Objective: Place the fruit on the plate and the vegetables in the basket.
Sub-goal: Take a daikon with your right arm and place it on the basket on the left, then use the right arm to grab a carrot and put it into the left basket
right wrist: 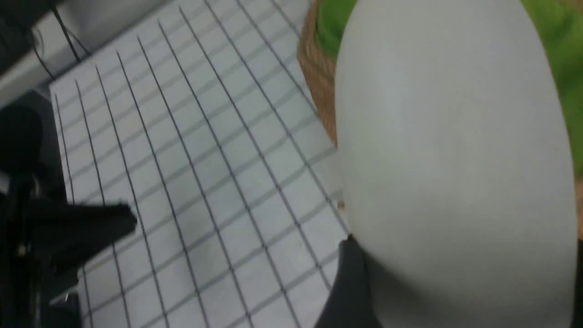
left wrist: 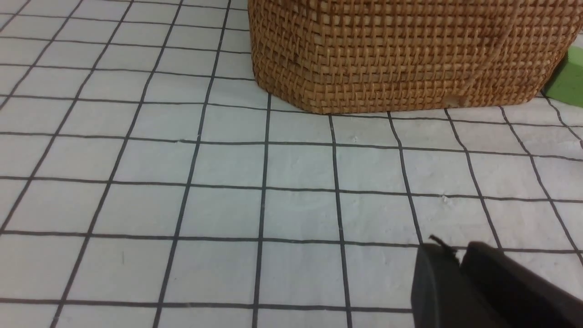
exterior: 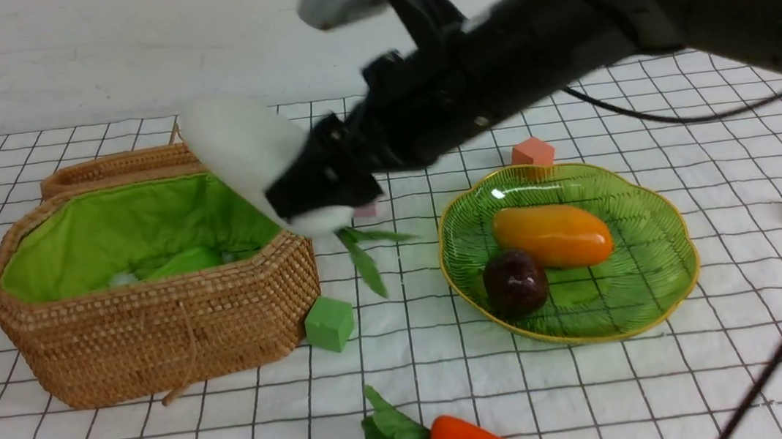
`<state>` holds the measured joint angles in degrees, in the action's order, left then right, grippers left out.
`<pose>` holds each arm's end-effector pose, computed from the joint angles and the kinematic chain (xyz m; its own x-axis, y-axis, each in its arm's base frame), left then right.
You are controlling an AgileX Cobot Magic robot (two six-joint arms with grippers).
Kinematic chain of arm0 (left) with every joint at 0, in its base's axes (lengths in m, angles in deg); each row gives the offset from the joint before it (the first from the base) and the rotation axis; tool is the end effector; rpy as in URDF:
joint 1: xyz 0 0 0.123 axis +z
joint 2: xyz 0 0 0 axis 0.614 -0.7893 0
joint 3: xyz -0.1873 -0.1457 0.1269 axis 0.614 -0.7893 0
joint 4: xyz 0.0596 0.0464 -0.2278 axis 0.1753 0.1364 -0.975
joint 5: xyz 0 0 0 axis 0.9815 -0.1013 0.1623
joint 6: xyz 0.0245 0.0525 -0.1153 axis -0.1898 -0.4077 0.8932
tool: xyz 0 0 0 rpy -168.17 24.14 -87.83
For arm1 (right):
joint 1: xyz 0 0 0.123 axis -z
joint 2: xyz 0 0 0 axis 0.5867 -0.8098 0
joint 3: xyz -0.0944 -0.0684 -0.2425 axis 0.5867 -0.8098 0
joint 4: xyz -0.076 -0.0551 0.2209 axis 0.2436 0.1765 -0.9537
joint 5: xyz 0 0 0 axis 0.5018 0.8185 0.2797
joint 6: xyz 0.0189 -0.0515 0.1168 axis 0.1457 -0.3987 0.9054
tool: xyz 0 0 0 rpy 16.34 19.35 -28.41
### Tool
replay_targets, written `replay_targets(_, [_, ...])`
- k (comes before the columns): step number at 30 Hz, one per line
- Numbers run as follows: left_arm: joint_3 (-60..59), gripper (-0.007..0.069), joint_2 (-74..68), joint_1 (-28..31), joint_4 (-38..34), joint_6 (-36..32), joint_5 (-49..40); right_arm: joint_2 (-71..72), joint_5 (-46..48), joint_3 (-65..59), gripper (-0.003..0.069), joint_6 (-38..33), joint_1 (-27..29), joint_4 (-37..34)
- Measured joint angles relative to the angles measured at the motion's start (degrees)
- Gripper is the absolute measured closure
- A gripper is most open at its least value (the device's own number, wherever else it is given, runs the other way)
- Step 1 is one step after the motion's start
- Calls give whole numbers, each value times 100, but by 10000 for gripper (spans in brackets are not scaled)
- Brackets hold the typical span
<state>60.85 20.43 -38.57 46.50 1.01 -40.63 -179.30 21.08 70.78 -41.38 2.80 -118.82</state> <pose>0.0910 -0.0015 0.1545 -0.3453 -0.0805 -0.9350 -0.0143 0.9966 -0.0805 0.3282 0.3012 0.3239 -0.4203 -0.3501 -0.8371 -0.8712 0.4138 0.2643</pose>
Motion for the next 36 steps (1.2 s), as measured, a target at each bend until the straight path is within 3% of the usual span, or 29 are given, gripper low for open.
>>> replay_targets(5, [0,553,0,0,6,0,0,-1335,-433,1725,127,45,-289,-105])
replay_targets(12, [0,550,0,0,6,0,0,-2667,-962,2770,126,337,-405,-146])
replay_targets(14, [0,548,0,0,6,0,0,-2762,-958,2784,97,378,-405,-141])
replay_targets(16, [0,545,0,0,6,0,0,-2796,-858,2786,14,396,-400,-123])
replay_targets(21, [0,545,0,0,6,0,0,-2415,-123,2814,-20,445,-352,207])
replay_targets(29, [0,536,0,0,6,0,0,-628,2096,2672,1,973,251,1999])
replay_targets(32, [0,533,0,0,6,0,0,-113,2168,2188,4,1028,477,2223])
replay_targets(36, [0,532,0,0,6,0,0,903,1769,541,11,826,773,2378])
